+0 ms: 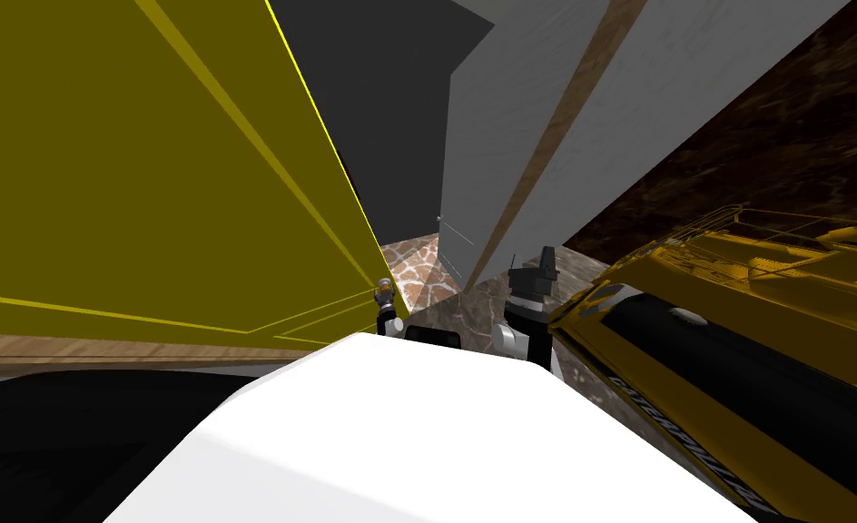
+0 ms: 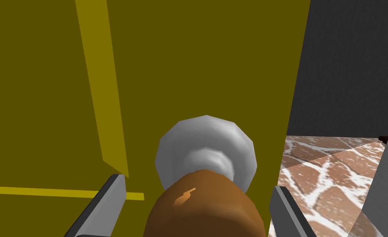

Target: Push the door open

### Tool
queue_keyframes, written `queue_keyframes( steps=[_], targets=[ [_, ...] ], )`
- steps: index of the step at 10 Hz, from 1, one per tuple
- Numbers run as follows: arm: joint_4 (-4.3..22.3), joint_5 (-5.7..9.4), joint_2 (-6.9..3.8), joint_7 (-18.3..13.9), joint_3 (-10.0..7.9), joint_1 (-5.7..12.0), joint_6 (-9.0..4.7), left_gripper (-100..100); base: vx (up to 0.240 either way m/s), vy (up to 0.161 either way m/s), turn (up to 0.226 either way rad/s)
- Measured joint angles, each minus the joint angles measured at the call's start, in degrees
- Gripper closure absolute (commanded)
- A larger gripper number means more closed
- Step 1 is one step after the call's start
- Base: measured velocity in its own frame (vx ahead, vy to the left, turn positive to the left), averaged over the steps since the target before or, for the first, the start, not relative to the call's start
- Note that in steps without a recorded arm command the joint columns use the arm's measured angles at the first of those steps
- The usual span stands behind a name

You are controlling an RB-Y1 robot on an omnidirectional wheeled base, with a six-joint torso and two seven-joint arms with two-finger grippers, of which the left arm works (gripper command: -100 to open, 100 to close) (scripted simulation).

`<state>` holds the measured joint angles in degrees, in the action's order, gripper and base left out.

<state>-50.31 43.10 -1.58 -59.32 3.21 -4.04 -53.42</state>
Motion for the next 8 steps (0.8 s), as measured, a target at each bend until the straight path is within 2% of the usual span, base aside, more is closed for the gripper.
queue_keyframes(
  steps=[5,8],
  targets=[
    [0.0,0.01,-0.16,0.0,-0.05,0.32,0.18,100,-0.006,-0.005,0.0],
    [0.4,0.28,-0.42,-0.1,-0.49,-0.04,0.9,100,0.174,-0.006,0.068]
  ],
)
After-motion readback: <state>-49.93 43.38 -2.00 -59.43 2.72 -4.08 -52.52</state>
